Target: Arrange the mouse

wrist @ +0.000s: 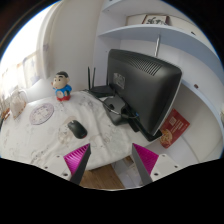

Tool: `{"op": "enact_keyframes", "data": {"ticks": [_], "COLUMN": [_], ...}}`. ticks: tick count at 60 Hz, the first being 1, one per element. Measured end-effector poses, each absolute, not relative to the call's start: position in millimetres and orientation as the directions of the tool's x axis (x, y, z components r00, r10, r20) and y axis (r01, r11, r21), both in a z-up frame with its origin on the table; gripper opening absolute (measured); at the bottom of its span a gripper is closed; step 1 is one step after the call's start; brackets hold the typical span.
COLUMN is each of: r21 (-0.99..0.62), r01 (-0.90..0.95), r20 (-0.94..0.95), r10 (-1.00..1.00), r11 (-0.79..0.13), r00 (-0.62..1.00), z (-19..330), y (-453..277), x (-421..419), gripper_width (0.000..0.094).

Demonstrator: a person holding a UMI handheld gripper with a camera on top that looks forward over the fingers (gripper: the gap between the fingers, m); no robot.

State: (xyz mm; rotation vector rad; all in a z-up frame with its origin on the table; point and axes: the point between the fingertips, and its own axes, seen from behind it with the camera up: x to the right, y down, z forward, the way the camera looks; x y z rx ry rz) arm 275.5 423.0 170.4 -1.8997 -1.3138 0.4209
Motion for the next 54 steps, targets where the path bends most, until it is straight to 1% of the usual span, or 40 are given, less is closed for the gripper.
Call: {"op": "enact_keyframes", "data": {"ticks": [9, 33, 43, 54], "r21": [-0.745, -0.768, -0.787, -0.799], "r01": [0.656, 0.64, 0.616, 0.599], "r20": [0.145, 0.103, 0.109, 0.108], "r10": [0.929, 0.987, 0.991, 0.991], "r11": [-0.125, 0.002, 0.041, 0.043], "r00": [0.342, 0.12, 0.073, 0.074], "z": [154, 113, 80, 35], "y": [409, 346, 346, 357], "x": [254, 188, 155, 112], "gripper_width": [0.086, 0.0859, 0.0856, 0.0859]}}
